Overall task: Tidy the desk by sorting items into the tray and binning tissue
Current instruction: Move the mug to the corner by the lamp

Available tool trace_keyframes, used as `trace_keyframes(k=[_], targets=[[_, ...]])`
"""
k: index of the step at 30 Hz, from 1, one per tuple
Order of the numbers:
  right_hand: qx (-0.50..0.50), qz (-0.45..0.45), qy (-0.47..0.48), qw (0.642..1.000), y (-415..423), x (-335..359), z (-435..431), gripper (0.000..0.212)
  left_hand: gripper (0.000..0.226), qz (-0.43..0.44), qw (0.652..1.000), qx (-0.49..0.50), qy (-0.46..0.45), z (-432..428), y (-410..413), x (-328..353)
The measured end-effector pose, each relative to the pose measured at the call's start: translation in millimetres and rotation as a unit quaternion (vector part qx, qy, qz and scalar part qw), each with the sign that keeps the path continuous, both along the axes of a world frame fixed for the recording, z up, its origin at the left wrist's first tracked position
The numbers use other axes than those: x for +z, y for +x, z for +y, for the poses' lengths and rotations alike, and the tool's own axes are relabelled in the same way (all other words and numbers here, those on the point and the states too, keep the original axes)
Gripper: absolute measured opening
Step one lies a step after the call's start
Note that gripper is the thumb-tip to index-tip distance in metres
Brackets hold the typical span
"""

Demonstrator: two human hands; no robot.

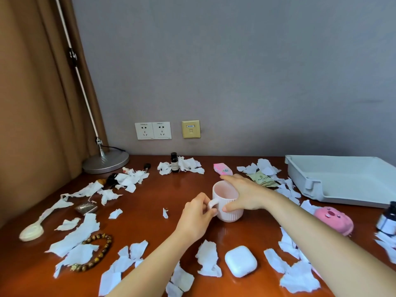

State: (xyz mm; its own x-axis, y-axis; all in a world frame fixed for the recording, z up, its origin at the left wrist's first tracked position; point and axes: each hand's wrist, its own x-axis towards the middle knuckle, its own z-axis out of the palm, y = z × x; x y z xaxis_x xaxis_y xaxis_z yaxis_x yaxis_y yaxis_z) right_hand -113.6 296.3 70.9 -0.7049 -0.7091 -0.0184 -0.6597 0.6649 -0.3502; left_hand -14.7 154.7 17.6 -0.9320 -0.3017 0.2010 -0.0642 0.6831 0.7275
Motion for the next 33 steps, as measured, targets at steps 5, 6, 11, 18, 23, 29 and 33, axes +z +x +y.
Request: trace_keyframes(k=[5, 6, 11, 18, 23, 29, 33], targets=[[-0.001, 0.008, -0.037, 0.999, 6.8, -1.5, -11.4, 0.100, 0.009, 0.009, 1.000, 0.006, -0.014, -15.1, 11.3, 6.7], [0.003, 0.011, -0.048, 0.999, 10.1, 0.8, -15.5, 0.101, 0.008, 0.018, 1.000, 0.013, -0.018, -19.2, 15.1, 9.5], [0.026, 0.054, -0.092, 0.994, 32.5, 24.9, -48.0, 0.100, 0.010, 0.083, 0.994, 0.060, -0.027, -45.8, 43.1, 28.3], [0.099, 0.078, -0.126, 0.984, 73.4, 55.1, -125.8, 0.098, 0.008, 0.157, 0.978, 0.128, -0.042, -109.8, 99.1, 49.2], [0.155, 0.064, -0.140, 0.976, 100.6, 62.8, -194.0, 0.096, 0.008, 0.186, 0.962, 0.191, -0.055, -161.5, 137.1, 52.5], [0.219, 0.036, -0.152, 0.963, 128.4, 62.7, -290.2, 0.097, 0.018, 0.239, 0.926, 0.272, -0.103, -229.7, 172.9, 36.0], [0.252, 0.040, -0.119, 0.960, 137.9, 58.9, -352.3, 0.098, 0.035, 0.232, 0.919, 0.312, -0.069, -272.2, 182.5, 11.4]])
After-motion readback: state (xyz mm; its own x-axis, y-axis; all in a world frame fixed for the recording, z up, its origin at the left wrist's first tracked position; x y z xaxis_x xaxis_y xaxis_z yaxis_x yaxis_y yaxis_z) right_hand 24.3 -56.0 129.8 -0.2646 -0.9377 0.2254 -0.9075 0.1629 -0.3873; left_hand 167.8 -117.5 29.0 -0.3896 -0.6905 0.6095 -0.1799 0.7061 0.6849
